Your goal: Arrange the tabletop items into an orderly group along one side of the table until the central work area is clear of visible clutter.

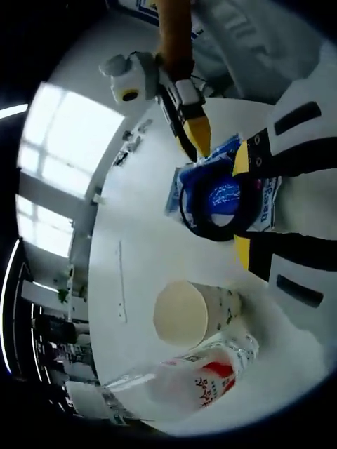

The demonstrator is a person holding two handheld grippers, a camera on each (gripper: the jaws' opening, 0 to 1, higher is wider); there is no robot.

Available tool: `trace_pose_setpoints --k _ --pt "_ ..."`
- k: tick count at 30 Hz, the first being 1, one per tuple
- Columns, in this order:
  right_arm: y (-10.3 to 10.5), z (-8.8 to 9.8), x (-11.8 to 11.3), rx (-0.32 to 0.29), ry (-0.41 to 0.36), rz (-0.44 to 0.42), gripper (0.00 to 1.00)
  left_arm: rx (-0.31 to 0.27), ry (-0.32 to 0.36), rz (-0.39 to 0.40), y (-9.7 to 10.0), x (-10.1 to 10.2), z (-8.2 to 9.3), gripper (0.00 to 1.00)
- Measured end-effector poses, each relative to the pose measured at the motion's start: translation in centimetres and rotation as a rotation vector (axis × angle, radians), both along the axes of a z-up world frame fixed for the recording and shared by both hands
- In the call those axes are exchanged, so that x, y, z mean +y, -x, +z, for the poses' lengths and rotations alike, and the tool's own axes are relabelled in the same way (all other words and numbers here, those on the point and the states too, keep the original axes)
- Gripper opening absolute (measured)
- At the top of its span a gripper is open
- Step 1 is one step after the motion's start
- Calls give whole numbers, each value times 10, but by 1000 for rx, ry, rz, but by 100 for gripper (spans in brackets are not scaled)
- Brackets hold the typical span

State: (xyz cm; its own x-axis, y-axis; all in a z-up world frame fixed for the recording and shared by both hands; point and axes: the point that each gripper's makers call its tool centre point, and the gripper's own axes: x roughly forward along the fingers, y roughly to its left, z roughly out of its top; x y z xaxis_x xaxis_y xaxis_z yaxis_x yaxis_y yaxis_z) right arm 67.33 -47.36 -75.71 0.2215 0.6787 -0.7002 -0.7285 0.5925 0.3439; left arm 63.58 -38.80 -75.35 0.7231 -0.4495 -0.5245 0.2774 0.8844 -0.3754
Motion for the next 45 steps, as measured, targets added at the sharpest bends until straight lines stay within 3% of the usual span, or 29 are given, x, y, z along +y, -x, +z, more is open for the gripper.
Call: trace_pose_setpoints --k 12,20,38,42,45 --pt "-8 -21 7 26 33 -65 23 34 1 40 -18 0 -16 24" --pt "-11 -25 13 34 29 -91 21 63 9 57 -23 0 -24 23" --pt "-11 -28 12 5 69 -76 15 118 7 62 -22 -2 -43 19" --pt "-12 -29 11 -9 88 -63 10 118 30 76 -23 4 -43 13" --pt "-9 -34 14 27 83 -66 7 117 36 81 -23 4 -44 11"
